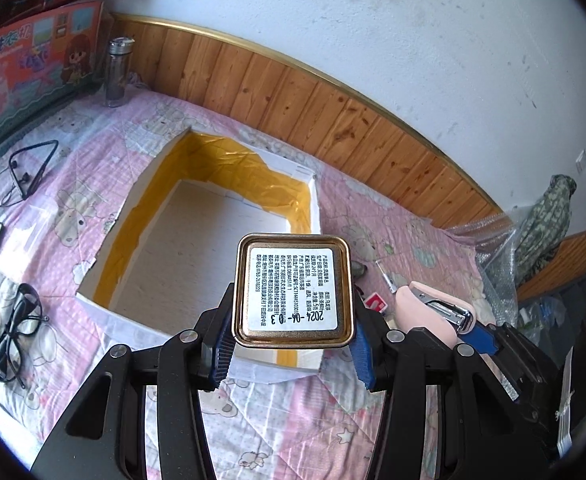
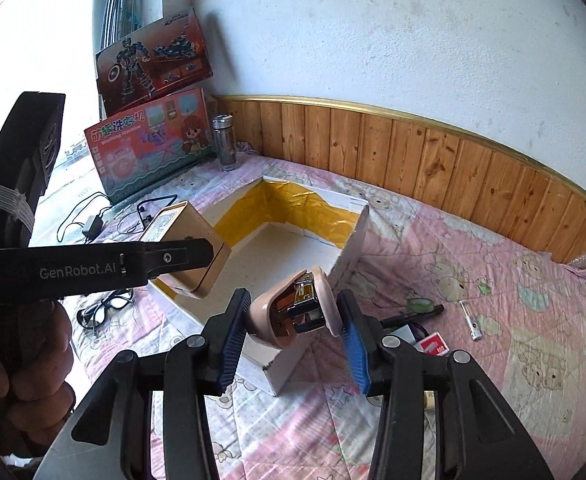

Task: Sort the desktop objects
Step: 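Lift the stapler with the right tool while the left tool lifts the tin, then carry the stapler with the right tool while the left tool carries the tin into the box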

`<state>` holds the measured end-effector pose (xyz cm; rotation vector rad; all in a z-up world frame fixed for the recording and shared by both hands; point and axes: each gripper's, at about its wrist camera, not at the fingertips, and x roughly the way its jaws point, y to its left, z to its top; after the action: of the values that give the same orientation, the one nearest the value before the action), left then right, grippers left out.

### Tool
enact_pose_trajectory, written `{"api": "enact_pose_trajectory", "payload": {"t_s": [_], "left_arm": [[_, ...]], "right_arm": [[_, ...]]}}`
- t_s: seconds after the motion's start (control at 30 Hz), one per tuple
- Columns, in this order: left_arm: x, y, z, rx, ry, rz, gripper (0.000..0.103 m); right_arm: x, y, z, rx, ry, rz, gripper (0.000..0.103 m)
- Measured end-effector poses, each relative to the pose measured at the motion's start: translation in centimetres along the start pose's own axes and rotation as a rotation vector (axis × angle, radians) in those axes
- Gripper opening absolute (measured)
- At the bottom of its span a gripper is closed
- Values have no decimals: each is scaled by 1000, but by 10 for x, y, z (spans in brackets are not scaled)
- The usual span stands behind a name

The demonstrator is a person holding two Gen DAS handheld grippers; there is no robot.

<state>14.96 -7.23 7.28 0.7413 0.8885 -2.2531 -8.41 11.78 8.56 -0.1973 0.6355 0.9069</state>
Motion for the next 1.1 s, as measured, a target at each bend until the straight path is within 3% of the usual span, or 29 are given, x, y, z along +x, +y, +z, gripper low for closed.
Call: {"api": "enact_pose_trajectory", "payload": {"t_s": [0.27, 0.5, 1.1], "left_arm": [[-5, 26, 18, -45, -23, 50, 51], [3, 44, 28, -87, 3, 79, 51], [64, 55, 62, -83, 115, 168, 51]], "right_arm": [[16, 23, 22, -52, 20, 97, 46], [40, 36, 31, -91, 68, 159, 46], [109, 17, 52, -120, 204, 250, 46]]}}
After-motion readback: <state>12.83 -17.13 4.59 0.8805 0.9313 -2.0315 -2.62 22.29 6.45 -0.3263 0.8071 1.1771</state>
